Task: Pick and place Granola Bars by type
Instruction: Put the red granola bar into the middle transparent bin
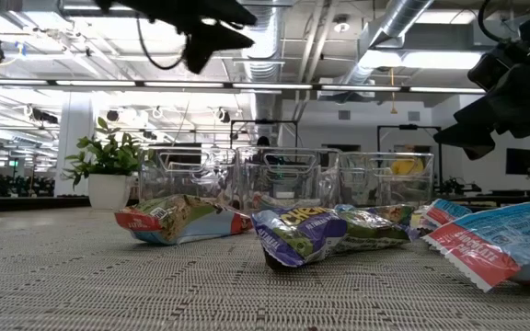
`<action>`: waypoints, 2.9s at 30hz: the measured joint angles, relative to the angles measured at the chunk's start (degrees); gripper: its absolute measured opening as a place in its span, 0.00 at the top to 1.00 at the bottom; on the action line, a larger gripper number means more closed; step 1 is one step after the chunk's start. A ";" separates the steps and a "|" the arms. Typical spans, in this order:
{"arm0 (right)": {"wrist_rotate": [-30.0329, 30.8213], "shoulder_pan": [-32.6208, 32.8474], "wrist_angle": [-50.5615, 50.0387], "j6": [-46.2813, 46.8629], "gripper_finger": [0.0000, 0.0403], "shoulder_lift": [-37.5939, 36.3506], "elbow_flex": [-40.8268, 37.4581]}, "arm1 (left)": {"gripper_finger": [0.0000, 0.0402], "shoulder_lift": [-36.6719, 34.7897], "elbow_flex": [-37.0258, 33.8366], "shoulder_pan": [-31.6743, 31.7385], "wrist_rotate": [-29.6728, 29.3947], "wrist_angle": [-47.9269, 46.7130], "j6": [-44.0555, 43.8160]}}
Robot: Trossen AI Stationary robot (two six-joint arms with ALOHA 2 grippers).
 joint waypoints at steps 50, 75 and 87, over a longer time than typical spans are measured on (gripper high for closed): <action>0.01 -0.01 -0.02 -0.01 0.44 0.00 0.00 | 0.71 30.06 26.54 -26.44 -10.57 -40.77 -53.14; 0.02 -0.01 0.05 0.00 0.44 0.01 -0.02 | 0.55 42.30 33.12 -18.86 0.97 -45.42 -48.12; 0.02 -0.02 0.12 -0.02 0.44 0.75 -0.02 | 0.55 46.32 32.34 -18.93 0.98 -44.51 -47.44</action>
